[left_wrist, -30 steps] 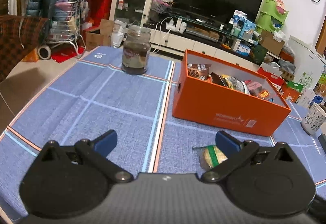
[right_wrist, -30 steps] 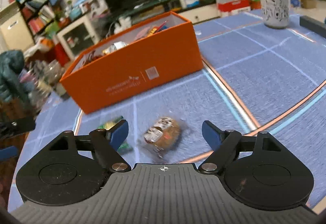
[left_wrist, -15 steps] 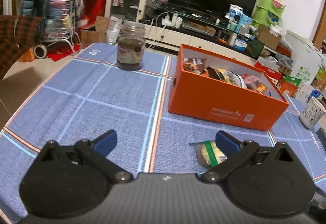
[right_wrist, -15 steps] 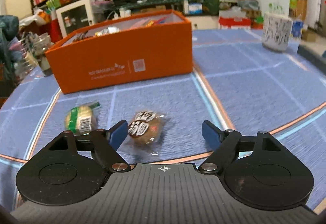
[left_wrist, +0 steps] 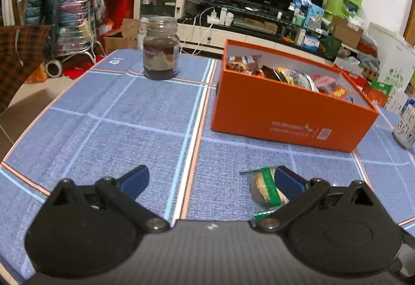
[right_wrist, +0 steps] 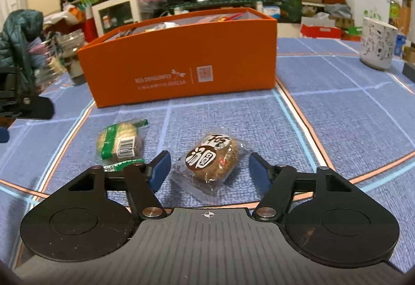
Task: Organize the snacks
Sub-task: 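Grasp the green-banded cracker packet with left tool while right tool grasps the round bun packet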
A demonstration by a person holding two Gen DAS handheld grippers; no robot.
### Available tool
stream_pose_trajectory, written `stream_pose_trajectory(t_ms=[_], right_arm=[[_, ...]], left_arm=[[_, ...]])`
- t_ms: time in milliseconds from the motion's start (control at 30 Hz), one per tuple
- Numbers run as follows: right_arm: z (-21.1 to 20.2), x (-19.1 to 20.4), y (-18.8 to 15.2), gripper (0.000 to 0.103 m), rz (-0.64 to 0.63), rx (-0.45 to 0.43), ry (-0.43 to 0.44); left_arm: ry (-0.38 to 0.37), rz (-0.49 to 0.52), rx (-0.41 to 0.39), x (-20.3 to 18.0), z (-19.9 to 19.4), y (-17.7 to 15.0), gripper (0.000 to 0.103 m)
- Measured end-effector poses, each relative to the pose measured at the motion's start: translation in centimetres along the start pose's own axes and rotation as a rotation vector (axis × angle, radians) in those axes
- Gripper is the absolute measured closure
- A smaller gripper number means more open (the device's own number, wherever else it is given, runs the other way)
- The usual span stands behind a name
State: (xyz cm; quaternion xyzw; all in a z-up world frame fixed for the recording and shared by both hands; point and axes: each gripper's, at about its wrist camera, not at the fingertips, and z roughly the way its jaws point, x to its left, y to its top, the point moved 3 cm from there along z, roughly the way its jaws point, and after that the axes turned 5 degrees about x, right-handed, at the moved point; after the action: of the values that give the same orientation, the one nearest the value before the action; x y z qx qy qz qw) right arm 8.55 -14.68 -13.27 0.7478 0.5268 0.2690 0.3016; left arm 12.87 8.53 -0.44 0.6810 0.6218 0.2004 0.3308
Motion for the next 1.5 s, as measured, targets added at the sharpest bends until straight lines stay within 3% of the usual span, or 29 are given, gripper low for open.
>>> stream_pose_trajectory(t_ms=[167,400,667,933,1333,1500], right_arm=[[0.4,-2.4,0.5,0.049,0.030,0.002,-0.038],[-0.3,-5.7,0.9,0.033,0.090,-0.025,-0.036],[-0.3,-6.5,0.6,0.026,0.070,-0.029,-0.040],[-0.1,-5.9,0.8,0.026,0.053,-0.030,-0.027],[0.6,-5.4,1.2,0.027,0.036,-0.015,-0.032],[1.7,-4.7,1.6,0.043,0.021,0.006,-0.049]], left_arm=[[-0.009,0.026,0.033,-2.3,1.3,-0.7,0.001],[-0.005,0.090,0.030,-6.2,3.0,-1.3,0.001],[0.058,0.111,0.062,-8.6,5.8,-1.5,0.001],[0.101,0.132,0.090,-9.0,7.0,-2.0,0.001],[0.095,0.071,0.093,-8.0,7.1,-2.1,0.001],[0.073,0.019,0.077,-7.4,6.4,-2.3,0.001]])
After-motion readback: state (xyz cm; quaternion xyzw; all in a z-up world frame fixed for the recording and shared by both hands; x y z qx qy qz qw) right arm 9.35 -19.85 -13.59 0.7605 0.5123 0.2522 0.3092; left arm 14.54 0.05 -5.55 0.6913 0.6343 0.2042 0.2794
